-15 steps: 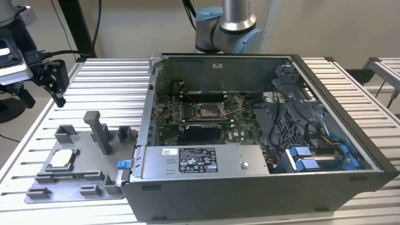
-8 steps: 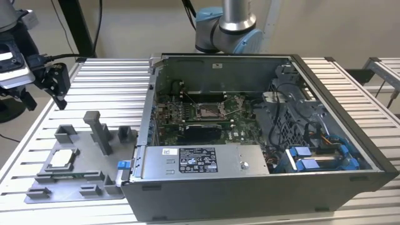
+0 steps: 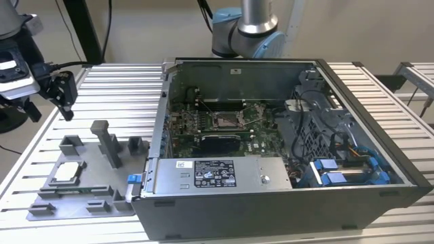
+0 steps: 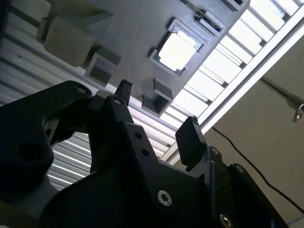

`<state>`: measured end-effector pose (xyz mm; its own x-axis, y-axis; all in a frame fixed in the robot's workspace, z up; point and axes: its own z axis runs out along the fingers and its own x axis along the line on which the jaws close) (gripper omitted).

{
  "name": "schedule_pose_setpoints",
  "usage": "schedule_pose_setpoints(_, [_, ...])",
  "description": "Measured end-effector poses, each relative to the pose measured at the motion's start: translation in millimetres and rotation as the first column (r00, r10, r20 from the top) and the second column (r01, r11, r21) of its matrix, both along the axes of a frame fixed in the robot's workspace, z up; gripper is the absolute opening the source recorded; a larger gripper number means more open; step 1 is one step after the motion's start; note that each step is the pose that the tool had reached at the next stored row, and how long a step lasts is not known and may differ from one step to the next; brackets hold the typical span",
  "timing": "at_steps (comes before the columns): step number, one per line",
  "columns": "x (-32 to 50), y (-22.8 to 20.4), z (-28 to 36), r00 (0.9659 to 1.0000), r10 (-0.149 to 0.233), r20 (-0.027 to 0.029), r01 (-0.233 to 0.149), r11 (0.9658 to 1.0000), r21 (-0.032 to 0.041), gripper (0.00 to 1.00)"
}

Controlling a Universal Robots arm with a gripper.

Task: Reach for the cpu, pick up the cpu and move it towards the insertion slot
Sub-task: 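Pick up the cpu and move it towards the insertion slot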

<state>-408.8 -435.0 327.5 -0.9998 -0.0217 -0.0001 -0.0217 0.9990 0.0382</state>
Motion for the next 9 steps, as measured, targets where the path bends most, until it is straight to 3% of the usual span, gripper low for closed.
schedule_pose_setpoints(9, [0.0, -1.3, -8.0, 1.0000, 0.000, -0.0001, 0.000, 1.0000, 0.0000, 1.00])
